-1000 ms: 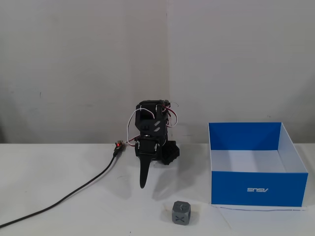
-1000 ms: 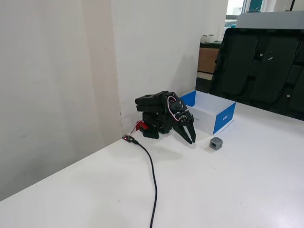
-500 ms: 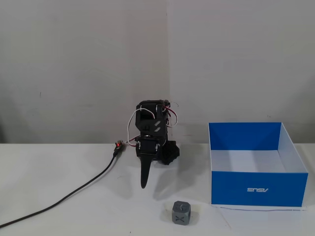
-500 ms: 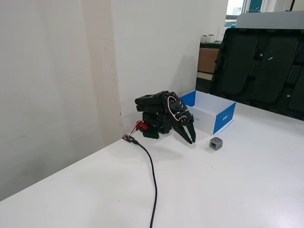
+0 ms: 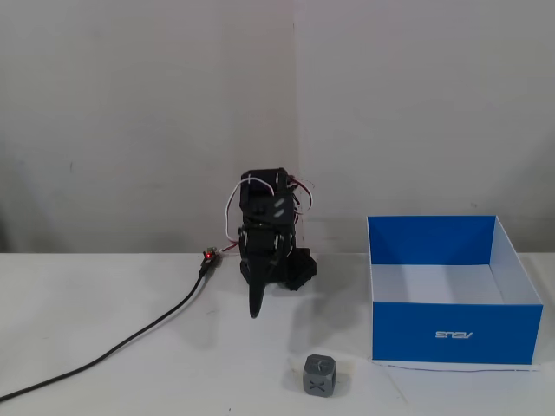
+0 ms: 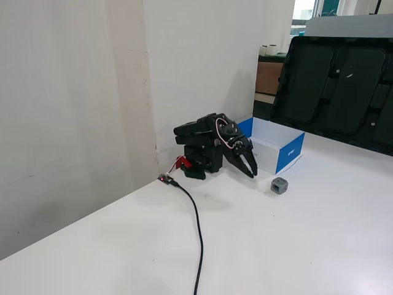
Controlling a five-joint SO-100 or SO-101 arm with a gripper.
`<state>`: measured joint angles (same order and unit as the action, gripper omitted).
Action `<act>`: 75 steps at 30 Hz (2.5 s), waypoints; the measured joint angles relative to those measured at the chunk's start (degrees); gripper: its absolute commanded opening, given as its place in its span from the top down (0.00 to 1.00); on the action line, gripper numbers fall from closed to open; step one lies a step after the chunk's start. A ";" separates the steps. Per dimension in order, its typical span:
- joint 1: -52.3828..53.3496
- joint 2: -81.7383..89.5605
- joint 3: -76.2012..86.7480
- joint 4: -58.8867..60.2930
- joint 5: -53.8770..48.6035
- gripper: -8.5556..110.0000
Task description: Pick the gray block and keep it in the box.
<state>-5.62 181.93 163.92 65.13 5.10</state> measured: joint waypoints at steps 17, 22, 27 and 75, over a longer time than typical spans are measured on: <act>-6.33 -49.66 -26.37 -5.80 16.08 0.93; -9.58 -60.21 -32.70 -5.45 20.30 0.91; -13.10 -62.93 -35.68 -5.45 24.96 0.83; -19.86 -99.40 -51.24 -7.47 37.88 0.84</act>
<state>-25.49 82.53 112.68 57.66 42.98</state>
